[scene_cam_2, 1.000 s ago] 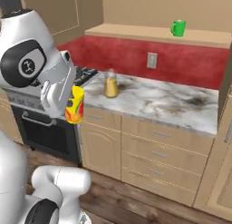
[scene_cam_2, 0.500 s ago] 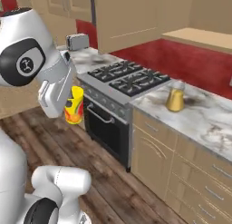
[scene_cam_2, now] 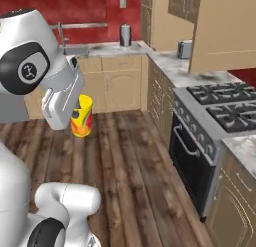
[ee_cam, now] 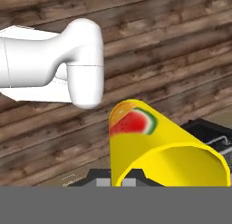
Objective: There is a tray on the dining counter. Grab the cup, mug, and pitcher and place them on the tray. The pitcher may be placed next to the tray if it cannot fit the tray.
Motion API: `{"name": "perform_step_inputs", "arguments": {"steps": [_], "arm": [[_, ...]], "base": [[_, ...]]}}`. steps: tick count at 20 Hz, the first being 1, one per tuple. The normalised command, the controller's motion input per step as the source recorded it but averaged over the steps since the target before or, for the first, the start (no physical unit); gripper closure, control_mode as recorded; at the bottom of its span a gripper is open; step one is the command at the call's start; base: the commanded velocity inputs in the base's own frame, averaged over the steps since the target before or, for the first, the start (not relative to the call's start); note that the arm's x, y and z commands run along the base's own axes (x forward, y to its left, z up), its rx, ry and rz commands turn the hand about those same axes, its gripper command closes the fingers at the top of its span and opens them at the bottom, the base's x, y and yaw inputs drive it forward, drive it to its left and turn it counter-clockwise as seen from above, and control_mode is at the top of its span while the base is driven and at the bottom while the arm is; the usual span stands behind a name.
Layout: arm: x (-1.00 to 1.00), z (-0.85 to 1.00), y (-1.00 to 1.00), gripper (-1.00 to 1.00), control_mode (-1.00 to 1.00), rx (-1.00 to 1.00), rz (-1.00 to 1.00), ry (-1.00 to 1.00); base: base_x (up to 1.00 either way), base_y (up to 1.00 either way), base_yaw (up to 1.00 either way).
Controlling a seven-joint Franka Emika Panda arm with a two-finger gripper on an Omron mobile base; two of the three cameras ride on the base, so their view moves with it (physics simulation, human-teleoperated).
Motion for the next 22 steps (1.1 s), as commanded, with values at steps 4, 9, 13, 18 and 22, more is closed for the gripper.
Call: {"name": "perform_step_inputs", "arguments": {"steps": [4,9,13,18,22], "arm": [[0.00,0.00,0.00,1.00,1.00,0.00,0.00,0.00],[0.00,0.00,0.00,1.00,1.00,0.00,0.00,0.00],[0.00,0.00,0.00,1.00,1.00,0.00,0.00,0.00],[0.00,0.00,0.00,1.00,1.00,0.00,0.00,0.00],[0.00,0.00,0.00,1.00,1.00,0.00,0.00,0.00]], "base": [[0.06,0.00,0.75],[0.16,-0.01,0.70],[0.20,0.00,0.60],[0.33,0.00,0.48],[0.63,0.15,0.27]]}}
